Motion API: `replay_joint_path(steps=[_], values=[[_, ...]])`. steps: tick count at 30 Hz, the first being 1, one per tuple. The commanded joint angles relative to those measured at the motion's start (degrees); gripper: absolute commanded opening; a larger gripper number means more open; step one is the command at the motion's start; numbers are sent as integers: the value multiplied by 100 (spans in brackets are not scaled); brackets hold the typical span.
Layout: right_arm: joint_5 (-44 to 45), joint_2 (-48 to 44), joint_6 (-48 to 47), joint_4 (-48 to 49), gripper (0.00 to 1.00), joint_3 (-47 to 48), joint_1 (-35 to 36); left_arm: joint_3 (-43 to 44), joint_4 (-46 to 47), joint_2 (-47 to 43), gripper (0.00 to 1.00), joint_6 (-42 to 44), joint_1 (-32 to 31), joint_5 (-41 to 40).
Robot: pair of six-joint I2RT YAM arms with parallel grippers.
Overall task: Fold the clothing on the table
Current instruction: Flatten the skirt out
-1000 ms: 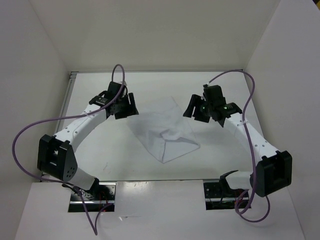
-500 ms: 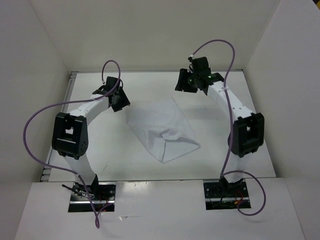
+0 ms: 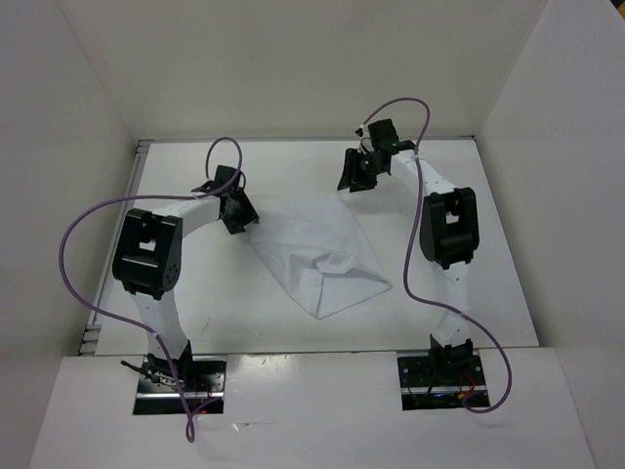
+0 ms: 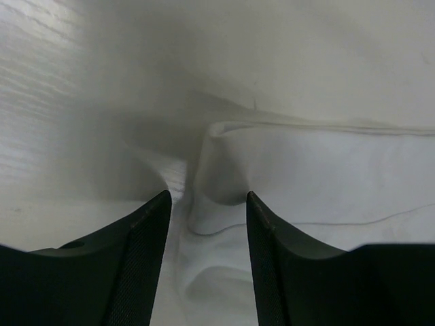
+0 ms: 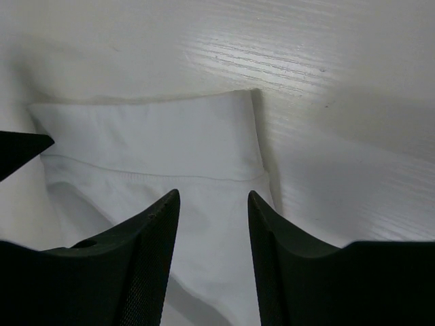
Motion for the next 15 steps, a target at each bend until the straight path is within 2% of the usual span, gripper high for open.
replay_joint_path(steps=[1, 6, 9, 10, 11, 15], values=[[-663, 188, -181, -15, 50, 410, -75, -8, 111, 161, 56, -99, 46, -95], [-839, 549, -181, -68, 50, 576, -75, 168, -74, 469, 56, -169, 46, -24], [-891, 689, -181, -68, 50, 577, -75, 116, 58, 531, 30, -108, 46, 160], [-892, 690, -181, -68, 50, 577, -75, 116, 58, 531, 19, -108, 46, 160], [-892, 759, -181, -68, 50, 577, -75, 116, 58, 584, 1, -108, 46, 160], [-892, 883, -181, -68, 50, 577, -75, 239, -56, 637, 0, -161, 46, 212]])
